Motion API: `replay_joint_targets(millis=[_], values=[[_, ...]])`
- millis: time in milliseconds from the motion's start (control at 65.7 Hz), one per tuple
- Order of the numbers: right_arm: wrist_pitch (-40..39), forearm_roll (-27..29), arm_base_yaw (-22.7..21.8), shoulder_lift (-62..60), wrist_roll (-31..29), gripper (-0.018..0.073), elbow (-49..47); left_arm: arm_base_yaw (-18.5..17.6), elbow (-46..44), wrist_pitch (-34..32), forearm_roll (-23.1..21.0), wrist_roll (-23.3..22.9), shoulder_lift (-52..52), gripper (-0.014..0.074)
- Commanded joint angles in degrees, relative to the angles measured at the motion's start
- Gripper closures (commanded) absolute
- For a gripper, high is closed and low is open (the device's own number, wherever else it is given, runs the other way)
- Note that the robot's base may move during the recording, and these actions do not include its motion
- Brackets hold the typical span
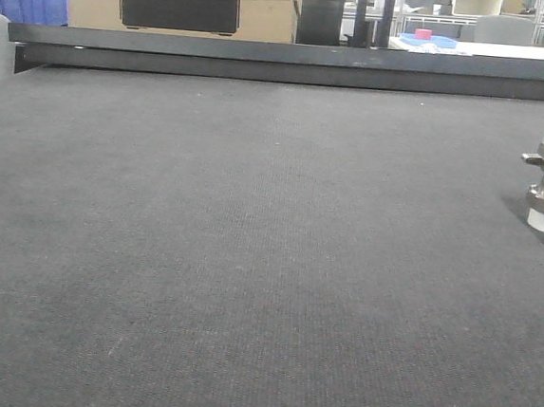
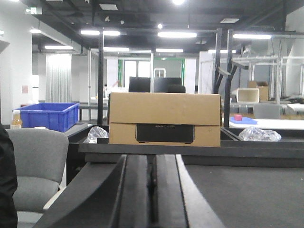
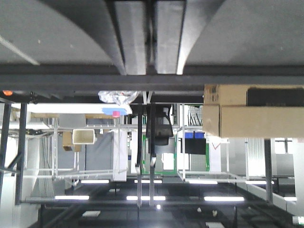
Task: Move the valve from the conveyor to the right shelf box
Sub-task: 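Move both grippers toward the two silver valves on the conveyor, then lower both open grippers down over the valve tops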
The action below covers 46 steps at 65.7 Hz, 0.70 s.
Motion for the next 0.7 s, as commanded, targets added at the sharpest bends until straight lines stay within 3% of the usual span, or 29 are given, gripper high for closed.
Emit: replay_joint_targets(millis=[0,122,183,274,335,487,685], values=[[3.4,0.0,-0.1,2.8,-0.1,0.0426,-4.6,0.2,-6.6,7.2,0.2,-0.3,4.6,0.0645],[3.6,0.0,-0.1,9.1,-0.1,0.0160,-9.5,0.2,-13.9,11.8,0.2,-0.3,12.4,0.0423],[3.9,0.0,-0.1,12.1,-0.1,0.0070,-10.7,0.2,-16.8,13.1,0.2,-0.3,16.4,0.0265],[3.2,0.0,-0.1,16.4,-0.1,-0.0008,-11.1,0.2,-19.6,14.2,-0.4,-0.3,21.4,0.0066],[2.6,0.0,-0.1,18.8,-0.1,-0.0004,-11.4,0.2,-21.2,16.2,-1.7,-0.3,23.8,-0.0018],[8.5,-0.1,-0.1,28.0,-0.1,0.0024,-17.6,-1.6,-26.8,22.1,-2.8,-0.3,29.6,-0.0001],[24.3,-0.1,-0.1,44.7,-0.6,0.0043,-33.7,-5.3,-30.4,23.1,-2.8,-0.3,34.5,-0.0001]])
